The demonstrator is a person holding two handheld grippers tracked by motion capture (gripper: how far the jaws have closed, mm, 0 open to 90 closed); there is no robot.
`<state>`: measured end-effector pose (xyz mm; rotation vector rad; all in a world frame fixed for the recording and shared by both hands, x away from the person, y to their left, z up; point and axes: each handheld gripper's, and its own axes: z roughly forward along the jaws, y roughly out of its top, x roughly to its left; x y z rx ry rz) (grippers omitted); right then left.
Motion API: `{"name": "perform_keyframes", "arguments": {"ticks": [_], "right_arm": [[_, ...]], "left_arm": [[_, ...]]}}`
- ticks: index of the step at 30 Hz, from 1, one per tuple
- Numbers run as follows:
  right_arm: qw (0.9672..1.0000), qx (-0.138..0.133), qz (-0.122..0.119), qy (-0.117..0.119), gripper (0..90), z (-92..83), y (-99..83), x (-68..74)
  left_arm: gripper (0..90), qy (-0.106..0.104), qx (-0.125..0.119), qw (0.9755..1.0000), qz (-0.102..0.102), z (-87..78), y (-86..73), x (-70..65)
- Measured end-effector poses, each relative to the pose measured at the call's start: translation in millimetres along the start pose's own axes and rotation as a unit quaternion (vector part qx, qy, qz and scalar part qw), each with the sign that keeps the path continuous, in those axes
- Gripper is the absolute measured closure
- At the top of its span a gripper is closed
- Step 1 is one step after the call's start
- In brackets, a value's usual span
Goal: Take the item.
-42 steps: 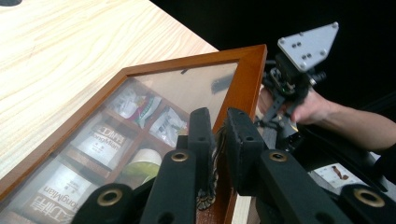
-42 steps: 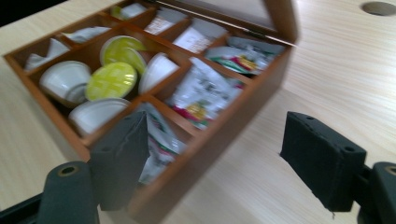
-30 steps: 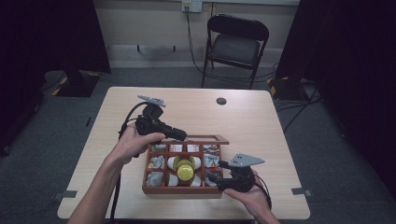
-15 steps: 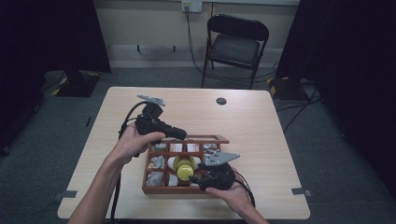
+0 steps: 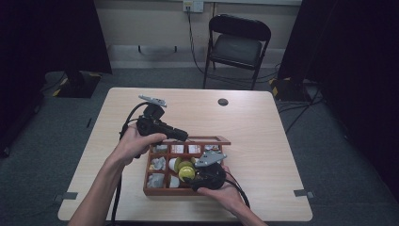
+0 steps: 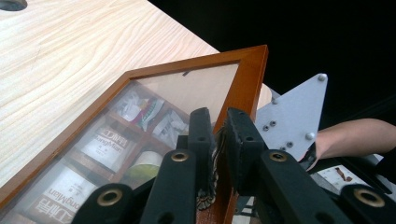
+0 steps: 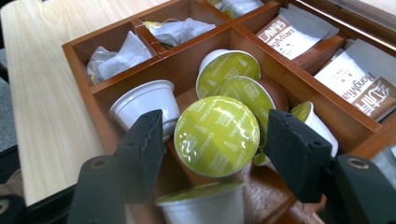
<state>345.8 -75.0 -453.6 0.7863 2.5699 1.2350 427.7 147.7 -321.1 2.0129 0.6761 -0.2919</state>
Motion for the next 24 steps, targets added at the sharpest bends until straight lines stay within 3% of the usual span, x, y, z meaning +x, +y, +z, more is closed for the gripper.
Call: {"name": "perform_keyframes", "arguments": {"ticks": [13,24], "right_arm": [[0.9994,0.030,-0.015,-0.004,31.5,16.9,5.2,1.8],[0.9977,0.062,-0.027,-0.003,32.2,24.0,7.3,2.9]], "left_arm": [[80.9,0.000,-0.001,1.0000,0.000,0.5,-0.4,0.0],[80.9,0.000,-0.001,1.0000,0.001,0.6,-0.4,-0.3]]}}
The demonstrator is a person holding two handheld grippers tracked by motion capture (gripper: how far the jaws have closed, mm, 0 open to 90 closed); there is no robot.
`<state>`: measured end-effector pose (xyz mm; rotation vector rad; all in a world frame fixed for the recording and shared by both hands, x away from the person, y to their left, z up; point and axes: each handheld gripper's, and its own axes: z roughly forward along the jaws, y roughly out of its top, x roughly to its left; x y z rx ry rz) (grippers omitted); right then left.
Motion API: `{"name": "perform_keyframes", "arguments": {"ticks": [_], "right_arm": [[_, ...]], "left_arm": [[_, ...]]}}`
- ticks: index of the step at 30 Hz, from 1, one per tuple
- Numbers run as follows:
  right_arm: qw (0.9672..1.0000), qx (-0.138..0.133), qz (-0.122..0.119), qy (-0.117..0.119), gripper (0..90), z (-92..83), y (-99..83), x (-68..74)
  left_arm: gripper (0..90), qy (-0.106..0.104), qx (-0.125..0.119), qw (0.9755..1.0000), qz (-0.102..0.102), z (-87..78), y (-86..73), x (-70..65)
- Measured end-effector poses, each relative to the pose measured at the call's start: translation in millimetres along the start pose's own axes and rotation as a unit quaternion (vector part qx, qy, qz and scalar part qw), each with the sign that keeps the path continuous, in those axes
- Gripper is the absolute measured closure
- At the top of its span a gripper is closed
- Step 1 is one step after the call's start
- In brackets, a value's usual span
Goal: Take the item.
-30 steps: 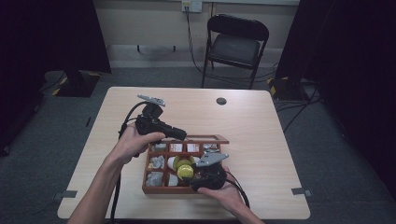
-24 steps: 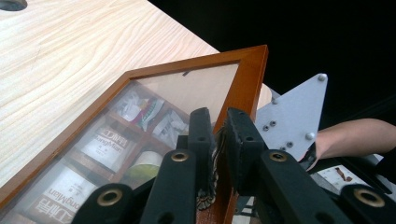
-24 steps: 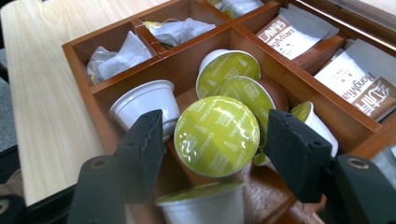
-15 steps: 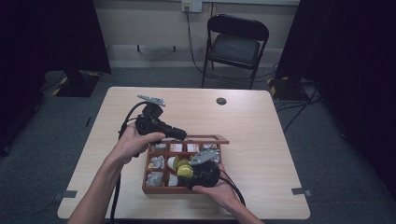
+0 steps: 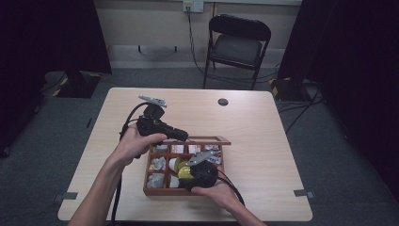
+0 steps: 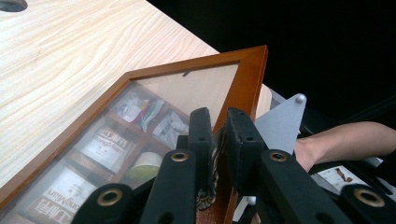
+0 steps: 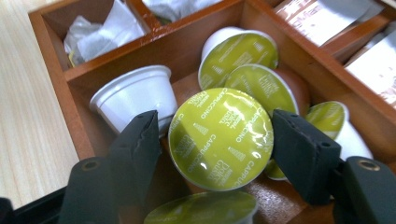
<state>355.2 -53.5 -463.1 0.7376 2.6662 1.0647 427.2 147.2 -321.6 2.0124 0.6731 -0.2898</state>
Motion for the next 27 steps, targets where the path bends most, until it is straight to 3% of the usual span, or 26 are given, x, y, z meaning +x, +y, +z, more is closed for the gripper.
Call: {"name": "perform_keyframes", "arguments": {"ticks": [9,17,27], "right_arm": [[0.9996,0.025,-0.010,-0.009,39.5,3.2,0.9,1.5],[0.9995,0.029,-0.010,-0.010,39.7,2.9,1.0,2.3],[0.9999,0.003,0.007,-0.007,39.9,-2.6,-1.7,-0.1]], "left_arm": [[80.9,0.000,0.000,1.0000,0.000,0.2,0.0,-0.3],[80.9,0.000,0.000,1.0000,0.000,0.2,-0.1,-0.3],[80.9,-0.001,0.001,1.0000,-0.001,-0.1,0.0,0.1]]}}
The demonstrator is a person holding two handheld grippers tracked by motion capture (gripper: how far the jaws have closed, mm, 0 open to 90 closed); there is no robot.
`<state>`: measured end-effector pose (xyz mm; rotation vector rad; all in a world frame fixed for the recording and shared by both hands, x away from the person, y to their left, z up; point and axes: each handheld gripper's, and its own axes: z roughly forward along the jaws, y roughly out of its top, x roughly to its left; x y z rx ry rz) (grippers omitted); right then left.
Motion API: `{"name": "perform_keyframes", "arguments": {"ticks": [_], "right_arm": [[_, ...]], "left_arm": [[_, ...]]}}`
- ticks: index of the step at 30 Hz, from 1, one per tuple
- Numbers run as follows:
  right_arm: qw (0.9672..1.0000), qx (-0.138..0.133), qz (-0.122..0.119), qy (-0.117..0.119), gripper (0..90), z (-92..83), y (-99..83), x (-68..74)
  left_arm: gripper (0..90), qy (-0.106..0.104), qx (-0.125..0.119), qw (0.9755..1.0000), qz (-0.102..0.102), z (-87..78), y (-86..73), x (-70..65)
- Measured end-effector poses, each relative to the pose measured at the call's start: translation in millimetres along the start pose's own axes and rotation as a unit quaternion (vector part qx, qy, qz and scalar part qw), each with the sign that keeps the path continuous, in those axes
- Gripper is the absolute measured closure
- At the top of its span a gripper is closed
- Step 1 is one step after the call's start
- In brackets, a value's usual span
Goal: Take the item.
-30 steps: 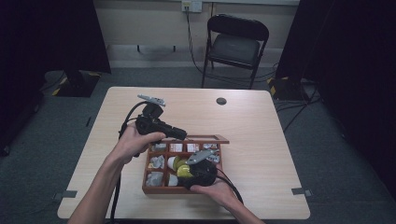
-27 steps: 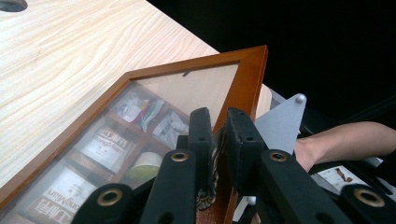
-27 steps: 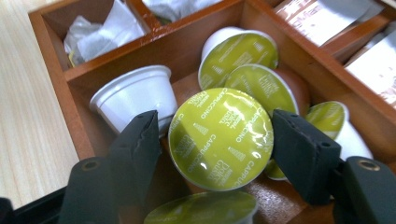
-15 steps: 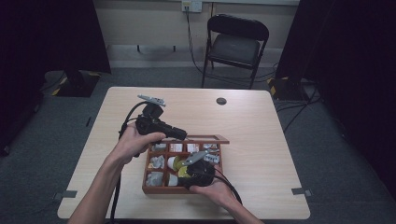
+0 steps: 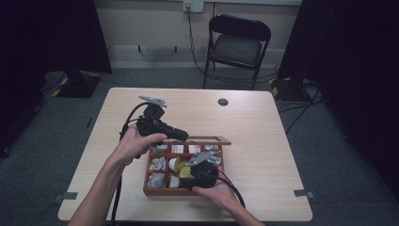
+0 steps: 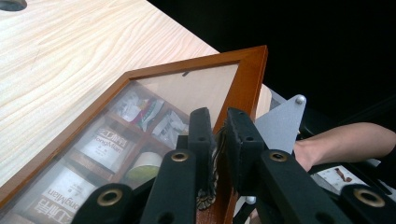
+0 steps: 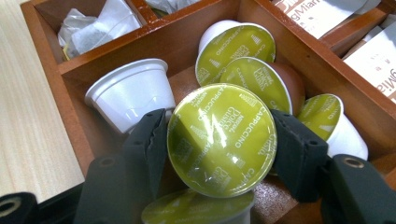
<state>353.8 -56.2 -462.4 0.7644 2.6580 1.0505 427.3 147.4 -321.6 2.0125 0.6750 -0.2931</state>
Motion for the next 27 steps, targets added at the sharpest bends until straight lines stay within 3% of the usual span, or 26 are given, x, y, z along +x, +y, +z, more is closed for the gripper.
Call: {"name": "perform_keyframes", "arguments": {"ticks": [14,27], "right_arm": [[0.9991,-0.040,0.011,0.008,40.0,-13.7,-1.4,0.7],[0.9982,-0.053,0.021,0.017,39.9,-20.5,-1.8,1.6]], "left_arm": [[80.9,0.001,-0.002,1.0000,0.000,-0.5,0.0,-0.1],[81.0,0.002,0.000,1.0000,0.002,-0.3,0.1,-0.6]]}}
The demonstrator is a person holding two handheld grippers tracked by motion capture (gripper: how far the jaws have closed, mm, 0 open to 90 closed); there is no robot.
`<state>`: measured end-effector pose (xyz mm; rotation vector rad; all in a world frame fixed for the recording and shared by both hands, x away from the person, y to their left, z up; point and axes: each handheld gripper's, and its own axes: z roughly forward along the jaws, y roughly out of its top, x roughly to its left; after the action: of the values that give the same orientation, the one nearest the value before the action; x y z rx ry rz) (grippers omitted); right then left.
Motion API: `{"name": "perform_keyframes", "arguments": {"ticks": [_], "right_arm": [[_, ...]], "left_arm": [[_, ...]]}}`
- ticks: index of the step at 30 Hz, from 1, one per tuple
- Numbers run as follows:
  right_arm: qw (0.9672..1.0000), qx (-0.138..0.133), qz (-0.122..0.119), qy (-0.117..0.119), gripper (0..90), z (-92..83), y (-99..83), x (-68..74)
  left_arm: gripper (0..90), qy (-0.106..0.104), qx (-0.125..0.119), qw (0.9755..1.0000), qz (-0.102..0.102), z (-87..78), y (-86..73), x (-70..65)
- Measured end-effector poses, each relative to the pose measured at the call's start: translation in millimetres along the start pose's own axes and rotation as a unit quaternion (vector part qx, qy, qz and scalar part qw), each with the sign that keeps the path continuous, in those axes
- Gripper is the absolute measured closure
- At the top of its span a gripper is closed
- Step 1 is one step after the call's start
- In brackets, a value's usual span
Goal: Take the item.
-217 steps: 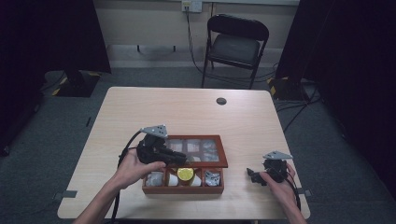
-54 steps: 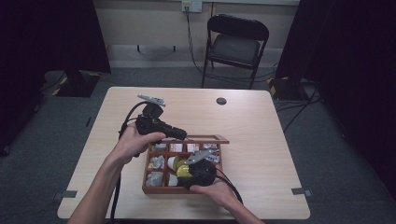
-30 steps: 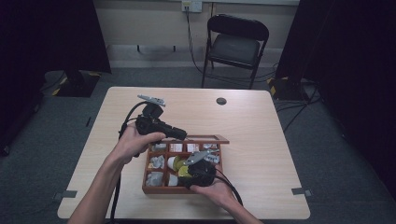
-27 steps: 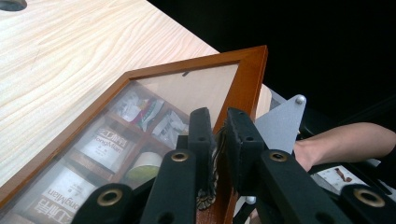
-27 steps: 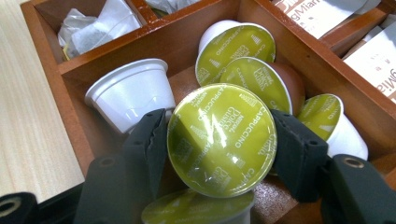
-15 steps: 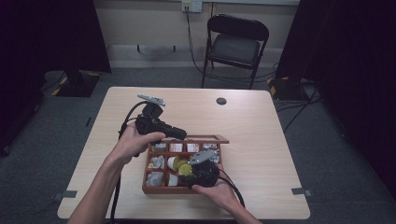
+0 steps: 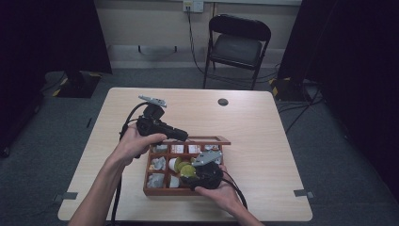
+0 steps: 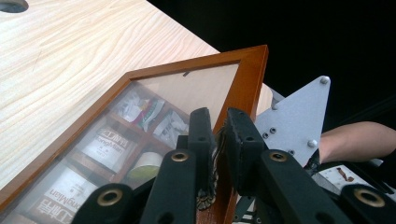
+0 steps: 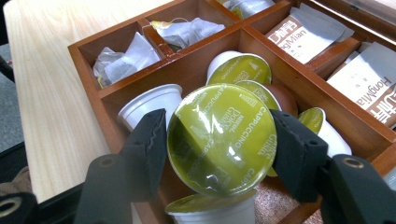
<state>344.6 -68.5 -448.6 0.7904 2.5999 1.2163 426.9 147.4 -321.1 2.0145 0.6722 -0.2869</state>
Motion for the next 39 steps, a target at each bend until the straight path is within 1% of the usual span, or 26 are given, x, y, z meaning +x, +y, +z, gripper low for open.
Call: {"name": "perform_keyframes", "arguments": {"ticks": [11,18,19,22,23,24,27,28,29,30,32,34,35,39], "right_arm": [[0.9998,-0.017,0.000,-0.001,40.0,-13.2,0.5,1.5],[0.9998,-0.022,-0.002,-0.001,40.0,-20.0,-0.3,3.3],[0.9997,-0.023,-0.005,-0.002,40.0,-23.8,-1.4,3.8],[0.9997,-0.024,-0.005,-0.003,40.0,-28.2,-3.4,3.7],[0.9997,-0.025,-0.003,-0.006,40.0,-32.7,-5.6,2.7],[0.9997,-0.025,-0.003,-0.006,40.0,-32.7,-5.6,2.7],[0.9993,-0.036,0.005,-0.010,40.0,-41.7,-8.9,-1.8],[0.9993,-0.036,0.005,-0.010,40.0,-41.7,-8.9,-1.8],[0.9990,-0.042,0.012,-0.011,40.0,-45.7,-9.4,-4.2],[0.9990,-0.042,0.012,-0.011,40.0,-45.7,-9.4,-4.2],[0.9985,-0.049,0.020,-0.010,40.0,-50.5,-9.9,-6.9],[0.9982,-0.053,0.022,-0.015,40.0,-55.2,-10.2,-9.1],[0.9977,-0.059,0.029,-0.018,40.0,-58.4,-10.9,-12.2],[0.9971,-0.062,0.033,-0.027,40.0,-62.2,-12.6,-17.6]], "left_arm": [[80.9,0.001,-0.001,1.0000,0.001,-0.2,0.6,-0.1],[81.0,0.002,-0.001,1.0000,0.000,-0.1,0.4,-0.5],[81.0,0.003,0.000,1.0000,0.001,-0.1,0.3,-0.6],[81.0,0.002,0.001,1.0000,0.001,-0.1,0.4,-0.6],[80.9,0.002,0.000,1.0000,0.001,-0.1,0.4,-0.4],[80.9,0.002,0.000,1.0000,0.001,-0.2,0.4,-0.5],[80.9,0.004,0.000,1.0000,0.001,0.0,0.4,-0.8],[80.9,0.004,0.000,1.0000,0.001,0.0,0.4,-0.8],[80.9,0.004,0.000,1.0000,0.001,0.0,0.4,-0.9],[80.9,0.005,-0.002,1.0000,0.001,-0.2,0.4,-0.9],[80.9,0.006,-0.005,1.0000,0.001,-0.2,0.2,-0.9],[80.9,0.007,-0.003,1.0000,0.003,-0.3,0.1,-1.3],[80.9,0.007,-0.002,1.0000,0.004,-0.2,0.0,-1.5],[80.9,0.007,-0.002,1.0000,0.005,-0.4,0.0,-1.4]]}}
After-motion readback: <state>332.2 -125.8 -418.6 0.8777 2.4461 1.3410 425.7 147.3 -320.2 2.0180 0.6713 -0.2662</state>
